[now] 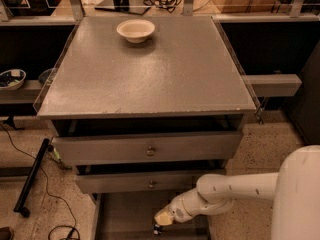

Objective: Place rxbar blueberry into bottom drawer

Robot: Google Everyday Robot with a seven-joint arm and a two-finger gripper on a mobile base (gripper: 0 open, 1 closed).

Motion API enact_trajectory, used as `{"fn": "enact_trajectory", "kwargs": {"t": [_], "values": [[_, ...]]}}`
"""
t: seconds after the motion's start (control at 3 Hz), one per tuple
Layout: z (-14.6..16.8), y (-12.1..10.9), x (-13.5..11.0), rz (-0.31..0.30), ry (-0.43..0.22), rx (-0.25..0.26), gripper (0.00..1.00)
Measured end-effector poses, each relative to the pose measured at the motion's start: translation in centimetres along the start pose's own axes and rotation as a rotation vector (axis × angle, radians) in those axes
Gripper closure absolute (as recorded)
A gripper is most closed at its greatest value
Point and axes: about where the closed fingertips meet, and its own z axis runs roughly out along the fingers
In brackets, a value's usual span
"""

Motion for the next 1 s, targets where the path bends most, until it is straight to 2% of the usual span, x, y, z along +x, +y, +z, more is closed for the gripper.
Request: {"fn": "enact_trajectory", "kwargs": {"t": [0.33, 0.67, 1.0], "values": [[3.1, -2.2, -0.3, 0.019, -0.100, -0.032, 1.00], [3.5, -2.3, -0.2, 0.026, -0.103, -0.032, 1.00], [4.6, -4.0, 0.2, 0.095, -0.172, -0.021, 1.00]]}}
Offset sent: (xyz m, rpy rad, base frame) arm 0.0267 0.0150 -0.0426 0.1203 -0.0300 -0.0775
